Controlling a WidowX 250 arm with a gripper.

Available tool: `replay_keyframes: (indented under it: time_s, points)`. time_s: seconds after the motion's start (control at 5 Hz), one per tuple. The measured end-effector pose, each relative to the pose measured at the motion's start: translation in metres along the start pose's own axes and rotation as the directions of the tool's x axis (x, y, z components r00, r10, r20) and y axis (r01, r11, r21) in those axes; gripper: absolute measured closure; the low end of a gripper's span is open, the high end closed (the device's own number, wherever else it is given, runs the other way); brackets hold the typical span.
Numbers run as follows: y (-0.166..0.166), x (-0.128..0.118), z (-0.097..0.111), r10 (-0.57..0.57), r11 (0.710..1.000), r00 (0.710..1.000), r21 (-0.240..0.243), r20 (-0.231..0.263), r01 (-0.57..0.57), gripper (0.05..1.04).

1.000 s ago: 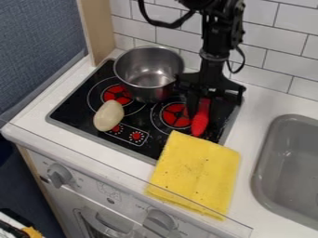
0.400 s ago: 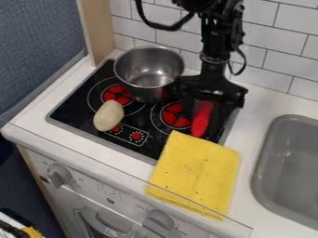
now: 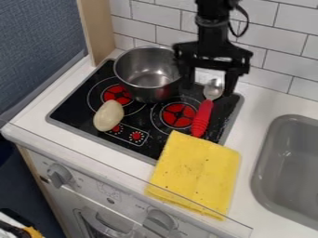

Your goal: Move the red object to the right side of the right burner

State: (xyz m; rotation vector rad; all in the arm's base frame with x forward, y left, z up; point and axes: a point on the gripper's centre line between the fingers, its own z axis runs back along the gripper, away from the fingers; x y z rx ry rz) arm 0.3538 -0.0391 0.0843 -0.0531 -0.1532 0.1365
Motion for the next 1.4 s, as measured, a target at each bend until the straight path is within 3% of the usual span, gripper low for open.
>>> replay_keyframes:
  time_s: [1.4]
  points:
    - [0.0041, -0.0031, 0.0040, -0.029, 1.000, 1.000, 0.001, -0.009, 0.029, 0.084]
